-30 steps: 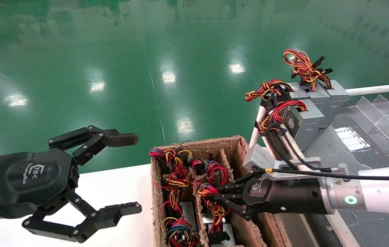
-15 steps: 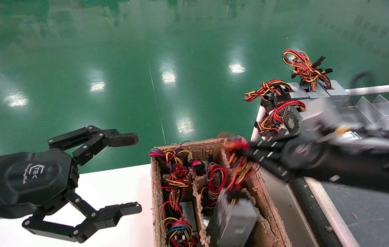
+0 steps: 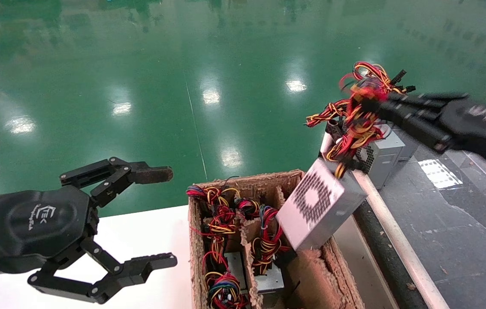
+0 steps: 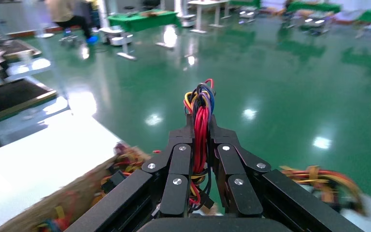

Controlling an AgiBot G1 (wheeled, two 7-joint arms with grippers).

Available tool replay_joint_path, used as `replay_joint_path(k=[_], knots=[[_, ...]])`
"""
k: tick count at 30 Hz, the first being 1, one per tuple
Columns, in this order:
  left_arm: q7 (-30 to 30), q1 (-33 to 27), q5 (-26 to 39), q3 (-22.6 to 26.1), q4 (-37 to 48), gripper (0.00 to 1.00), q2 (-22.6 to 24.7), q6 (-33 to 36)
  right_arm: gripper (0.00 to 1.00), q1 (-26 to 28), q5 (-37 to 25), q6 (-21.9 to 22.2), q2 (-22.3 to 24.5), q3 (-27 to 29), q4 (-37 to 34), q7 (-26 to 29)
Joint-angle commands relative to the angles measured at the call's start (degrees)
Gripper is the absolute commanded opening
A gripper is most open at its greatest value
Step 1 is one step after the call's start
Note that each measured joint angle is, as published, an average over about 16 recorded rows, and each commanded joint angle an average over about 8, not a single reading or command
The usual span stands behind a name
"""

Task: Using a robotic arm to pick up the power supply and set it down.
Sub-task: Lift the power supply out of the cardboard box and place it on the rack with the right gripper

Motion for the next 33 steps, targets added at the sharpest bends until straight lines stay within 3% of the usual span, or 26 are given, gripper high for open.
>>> replay_joint_path(k=[1,21,33], knots=[[0.00,0.00,0.00,0.00,0.00,1.00,0.00,0.00,0.00,0.45,0.10,0.51,0.55,0.62,-0.87,-0.51],[0.00,0.00,0.00,0.00,0.00,1.00,0.00,0.00,0.00,5.16,-5.23,4.40,5.21,1.97,-8.53,-5.48],[0.00,0.00,0.00,0.01,0.00,1.00,0.00,0.00,0.00,9.31,-11.26,6.92,3.69,-0.15,-18.47,-9.13]])
